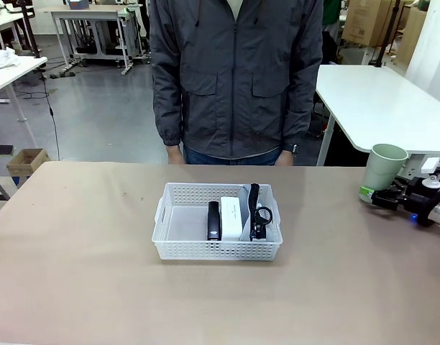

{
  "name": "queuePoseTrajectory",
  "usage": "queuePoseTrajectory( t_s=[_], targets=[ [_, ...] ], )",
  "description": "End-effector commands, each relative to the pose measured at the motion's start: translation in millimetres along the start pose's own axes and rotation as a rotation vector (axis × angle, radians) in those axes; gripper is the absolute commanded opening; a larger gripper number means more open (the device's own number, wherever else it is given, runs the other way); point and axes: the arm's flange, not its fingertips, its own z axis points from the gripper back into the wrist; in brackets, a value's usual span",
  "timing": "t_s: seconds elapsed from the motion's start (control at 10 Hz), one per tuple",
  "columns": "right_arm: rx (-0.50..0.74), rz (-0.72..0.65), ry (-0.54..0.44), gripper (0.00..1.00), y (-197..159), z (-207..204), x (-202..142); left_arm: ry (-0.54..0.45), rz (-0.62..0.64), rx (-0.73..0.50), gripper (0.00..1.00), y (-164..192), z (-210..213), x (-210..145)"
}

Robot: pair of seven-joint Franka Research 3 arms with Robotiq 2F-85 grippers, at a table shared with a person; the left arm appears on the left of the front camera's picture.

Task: Efficiently arrange items inside the basket to fit them all.
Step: Pick up the Reusable plastic cup and place it inside the Organizing basket.

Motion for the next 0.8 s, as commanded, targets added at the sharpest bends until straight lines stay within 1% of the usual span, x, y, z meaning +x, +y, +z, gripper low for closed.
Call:
queuePoseTrajectory(
  t_s=[0.0,0.4,0.6,0.7],
  targets=[
    [-0.043,0.031,-0.029,1.00,8,-1,-3,0.007,0.002,0.001,1.00,-2,0,-2],
    [-0.037,0.058,-0.139,1.00,24,9,35,0.007,0.002,0.001,1.00,-2,0,-2],
    [-0.039,0.071,-0.165,1.00,30,12,48,0.007,0.002,0.001,1.00,-2,0,-2],
    [-0.037,0.067,-0.165,1.00,30,12,50,0.007,0.002,0.001,1.00,-2,0,-2]
  ],
)
